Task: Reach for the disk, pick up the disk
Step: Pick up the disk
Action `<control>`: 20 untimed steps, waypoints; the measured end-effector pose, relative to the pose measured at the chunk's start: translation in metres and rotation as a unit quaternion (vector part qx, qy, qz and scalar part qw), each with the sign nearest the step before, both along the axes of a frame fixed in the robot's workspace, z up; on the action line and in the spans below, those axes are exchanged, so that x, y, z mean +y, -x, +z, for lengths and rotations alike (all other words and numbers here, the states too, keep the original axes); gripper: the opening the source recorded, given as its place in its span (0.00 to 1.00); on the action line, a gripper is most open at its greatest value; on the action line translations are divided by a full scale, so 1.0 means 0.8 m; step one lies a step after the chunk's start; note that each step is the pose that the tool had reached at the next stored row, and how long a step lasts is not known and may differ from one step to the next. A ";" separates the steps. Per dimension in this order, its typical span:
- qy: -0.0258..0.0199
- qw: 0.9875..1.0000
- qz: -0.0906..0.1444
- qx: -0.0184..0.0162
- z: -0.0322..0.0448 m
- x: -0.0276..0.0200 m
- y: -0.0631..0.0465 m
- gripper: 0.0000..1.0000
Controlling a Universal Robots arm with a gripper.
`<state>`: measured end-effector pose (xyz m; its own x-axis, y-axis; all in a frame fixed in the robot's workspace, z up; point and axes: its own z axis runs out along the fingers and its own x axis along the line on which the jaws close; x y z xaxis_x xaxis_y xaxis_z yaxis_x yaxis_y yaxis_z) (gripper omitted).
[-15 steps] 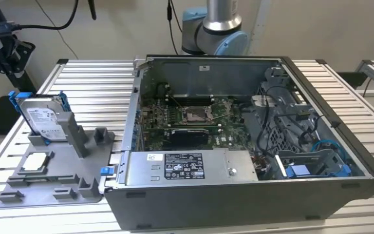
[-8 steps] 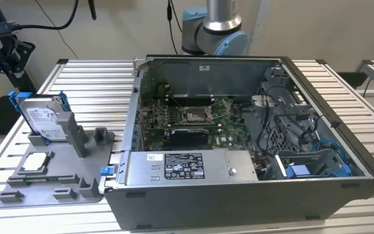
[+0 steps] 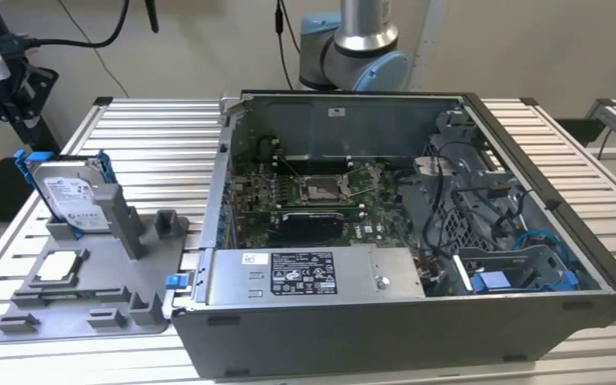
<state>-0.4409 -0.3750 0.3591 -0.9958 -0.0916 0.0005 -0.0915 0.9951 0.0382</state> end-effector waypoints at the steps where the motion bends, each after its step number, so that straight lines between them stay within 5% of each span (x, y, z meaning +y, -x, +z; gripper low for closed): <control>1: 0.000 1.000 0.007 0.000 0.0000 0.0000 0.000 0.00; 6: 0.000 0.999 0.049 0.000 0.0000 0.0000 0.000 0.00; 10: 0.000 0.996 0.086 0.000 0.0000 0.0000 0.000 0.00; 15: 0.000 0.991 0.132 0.000 0.0000 0.0000 0.000 0.00; 20: 0.000 0.984 0.176 0.000 0.0000 0.0000 0.000 0.00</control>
